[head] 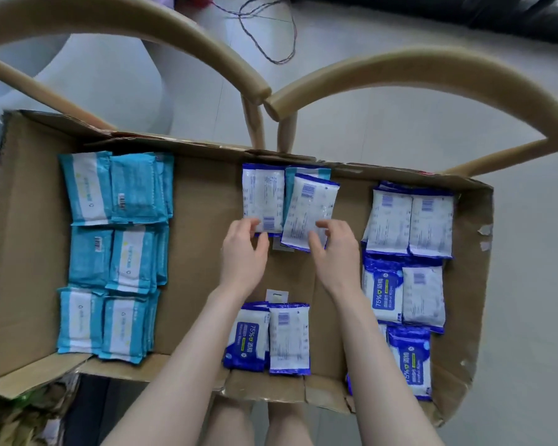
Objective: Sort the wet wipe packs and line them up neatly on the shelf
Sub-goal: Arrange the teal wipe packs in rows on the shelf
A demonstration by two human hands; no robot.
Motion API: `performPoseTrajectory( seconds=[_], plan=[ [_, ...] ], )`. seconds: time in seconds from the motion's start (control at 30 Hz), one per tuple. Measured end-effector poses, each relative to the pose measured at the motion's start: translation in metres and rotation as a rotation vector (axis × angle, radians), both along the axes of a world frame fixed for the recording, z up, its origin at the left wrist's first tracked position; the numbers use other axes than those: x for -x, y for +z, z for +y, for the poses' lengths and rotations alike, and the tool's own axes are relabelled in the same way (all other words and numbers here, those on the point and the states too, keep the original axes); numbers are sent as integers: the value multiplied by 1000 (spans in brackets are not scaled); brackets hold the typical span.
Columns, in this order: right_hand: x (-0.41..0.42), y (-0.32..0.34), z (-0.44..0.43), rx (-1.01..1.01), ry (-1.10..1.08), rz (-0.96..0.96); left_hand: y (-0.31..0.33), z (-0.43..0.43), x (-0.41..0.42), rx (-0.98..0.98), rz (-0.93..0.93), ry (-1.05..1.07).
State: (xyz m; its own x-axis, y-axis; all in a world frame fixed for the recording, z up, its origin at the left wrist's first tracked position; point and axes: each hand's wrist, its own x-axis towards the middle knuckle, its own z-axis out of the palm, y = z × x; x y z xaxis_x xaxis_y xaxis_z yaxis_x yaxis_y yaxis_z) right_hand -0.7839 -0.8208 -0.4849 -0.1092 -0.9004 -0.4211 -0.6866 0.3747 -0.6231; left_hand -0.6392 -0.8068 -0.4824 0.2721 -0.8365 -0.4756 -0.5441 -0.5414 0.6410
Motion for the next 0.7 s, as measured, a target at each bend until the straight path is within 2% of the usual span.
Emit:
performPoseTrajectory(
  seconds=[0.23, 0.4, 0.6, 0.7],
  plan=[
    [-10, -30, -36, -24, -175, 52, -48, -49, 0, -89, -39, 180],
    [-13, -44, -41, -124, -340, -37, -62, -59, -15, -117, -44, 228],
    [-12, -31, -40, -111, -549, -241, -49, -47, -28, -82, 198, 425],
    [-9, -27, -42, -115, -511, -269, -49, -45, -35, -103, 279, 473]
  ],
)
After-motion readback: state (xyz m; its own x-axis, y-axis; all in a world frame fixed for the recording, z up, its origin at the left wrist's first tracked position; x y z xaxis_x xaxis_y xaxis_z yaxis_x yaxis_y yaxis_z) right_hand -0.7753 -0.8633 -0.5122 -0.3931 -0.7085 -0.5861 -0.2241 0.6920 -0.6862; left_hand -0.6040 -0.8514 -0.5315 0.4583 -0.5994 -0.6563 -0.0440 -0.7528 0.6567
